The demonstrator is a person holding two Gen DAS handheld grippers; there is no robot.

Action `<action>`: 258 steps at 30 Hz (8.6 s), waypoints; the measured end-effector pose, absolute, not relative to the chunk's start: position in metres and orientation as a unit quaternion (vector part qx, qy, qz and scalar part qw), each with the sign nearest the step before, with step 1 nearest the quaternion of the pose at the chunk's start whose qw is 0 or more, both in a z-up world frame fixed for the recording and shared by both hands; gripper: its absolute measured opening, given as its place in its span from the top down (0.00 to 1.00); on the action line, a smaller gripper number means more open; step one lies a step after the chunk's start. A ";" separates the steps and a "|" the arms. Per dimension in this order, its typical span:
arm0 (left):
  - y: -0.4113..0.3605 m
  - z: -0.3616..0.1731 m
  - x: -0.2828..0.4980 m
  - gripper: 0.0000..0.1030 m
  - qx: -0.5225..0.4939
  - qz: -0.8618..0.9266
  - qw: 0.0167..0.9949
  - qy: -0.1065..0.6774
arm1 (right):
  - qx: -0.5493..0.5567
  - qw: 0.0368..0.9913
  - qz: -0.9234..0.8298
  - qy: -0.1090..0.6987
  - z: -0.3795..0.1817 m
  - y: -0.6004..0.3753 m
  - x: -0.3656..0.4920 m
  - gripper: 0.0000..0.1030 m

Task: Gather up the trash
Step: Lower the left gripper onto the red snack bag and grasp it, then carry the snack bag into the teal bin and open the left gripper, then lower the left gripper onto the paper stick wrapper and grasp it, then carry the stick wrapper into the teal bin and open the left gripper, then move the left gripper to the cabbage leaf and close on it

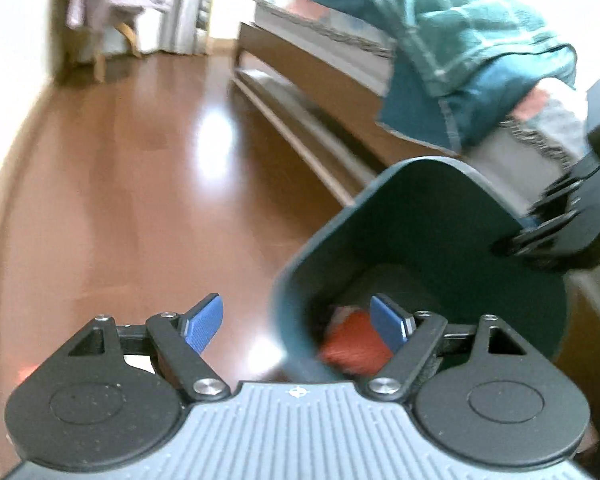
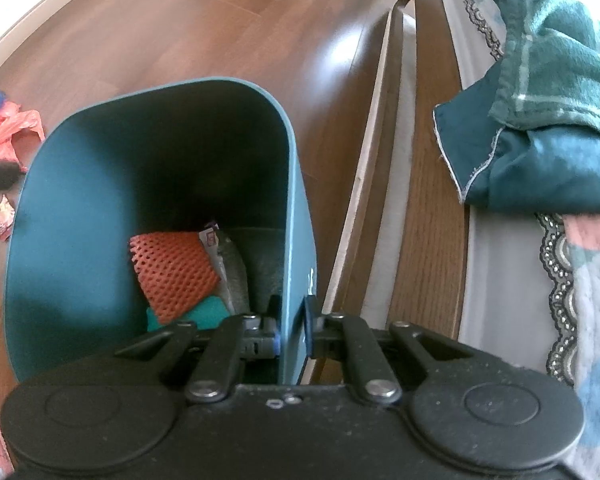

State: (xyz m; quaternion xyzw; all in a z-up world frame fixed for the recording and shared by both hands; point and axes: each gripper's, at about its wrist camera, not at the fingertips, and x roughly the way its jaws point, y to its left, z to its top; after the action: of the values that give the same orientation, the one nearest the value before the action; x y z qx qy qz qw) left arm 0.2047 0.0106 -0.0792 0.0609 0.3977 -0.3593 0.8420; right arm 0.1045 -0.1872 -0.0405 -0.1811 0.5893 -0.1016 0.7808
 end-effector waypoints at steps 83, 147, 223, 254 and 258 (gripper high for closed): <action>-0.122 -0.137 0.204 0.74 0.080 -0.411 0.775 0.473 | -0.207 0.771 -0.136 0.586 -0.057 -0.189 0.133 0.97; -0.017 -0.334 0.182 0.23 0.274 -0.425 0.694 0.513 | -0.109 0.733 -0.148 0.655 -0.077 -0.221 0.067 0.89; -0.108 -0.141 0.187 0.79 0.177 -0.429 0.779 0.422 | -0.216 0.779 -0.075 0.583 -0.065 -0.142 0.125 0.95; 0.046 -0.124 0.259 0.22 0.042 -0.287 0.857 0.427 | -0.197 0.750 -0.091 0.625 -0.071 -0.166 0.101 0.93; 0.060 -0.152 0.281 0.20 0.042 -0.236 0.862 0.447 | -0.183 0.744 -0.091 0.636 -0.071 -0.171 0.095 0.91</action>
State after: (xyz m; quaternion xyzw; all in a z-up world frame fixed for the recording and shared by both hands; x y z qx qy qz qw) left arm 0.2811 0.0598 -0.1516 0.0425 0.4473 -0.2359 0.8617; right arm 0.0946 -0.1708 -0.0707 -0.1834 0.6362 -0.0910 0.7439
